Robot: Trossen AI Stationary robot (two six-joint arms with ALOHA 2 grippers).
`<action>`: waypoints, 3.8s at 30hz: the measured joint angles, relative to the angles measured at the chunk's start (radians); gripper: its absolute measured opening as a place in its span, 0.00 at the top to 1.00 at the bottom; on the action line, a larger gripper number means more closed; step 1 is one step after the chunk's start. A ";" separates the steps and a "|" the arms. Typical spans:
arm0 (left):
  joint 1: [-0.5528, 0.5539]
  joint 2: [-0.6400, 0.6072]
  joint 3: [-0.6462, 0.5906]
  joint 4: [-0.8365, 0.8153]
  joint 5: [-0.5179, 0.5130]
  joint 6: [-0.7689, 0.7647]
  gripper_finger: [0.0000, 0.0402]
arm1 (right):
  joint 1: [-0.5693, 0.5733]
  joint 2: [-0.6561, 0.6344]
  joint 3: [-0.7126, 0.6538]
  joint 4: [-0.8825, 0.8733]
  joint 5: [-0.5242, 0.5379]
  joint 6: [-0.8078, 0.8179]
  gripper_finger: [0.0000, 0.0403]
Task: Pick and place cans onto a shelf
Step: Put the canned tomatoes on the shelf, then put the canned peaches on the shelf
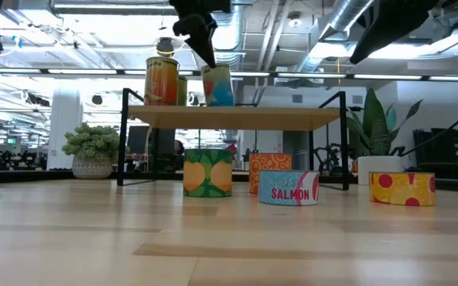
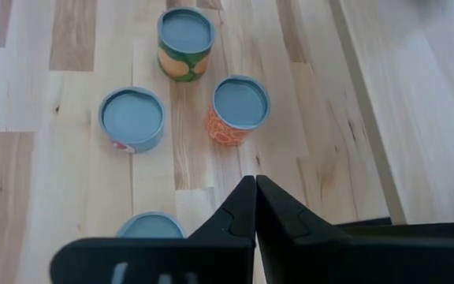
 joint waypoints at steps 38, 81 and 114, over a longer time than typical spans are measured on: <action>-0.021 0.014 0.019 -0.066 -0.134 0.010 0.85 | 0.000 0.000 0.000 -0.003 0.000 0.000 0.94; -0.537 0.013 -0.585 0.487 -0.013 -0.552 0.84 | 0.105 0.000 0.001 -0.106 -0.030 0.234 0.94; -0.500 0.111 -0.579 0.472 0.098 -0.431 0.90 | 0.139 0.000 0.001 -0.126 -0.033 0.262 0.94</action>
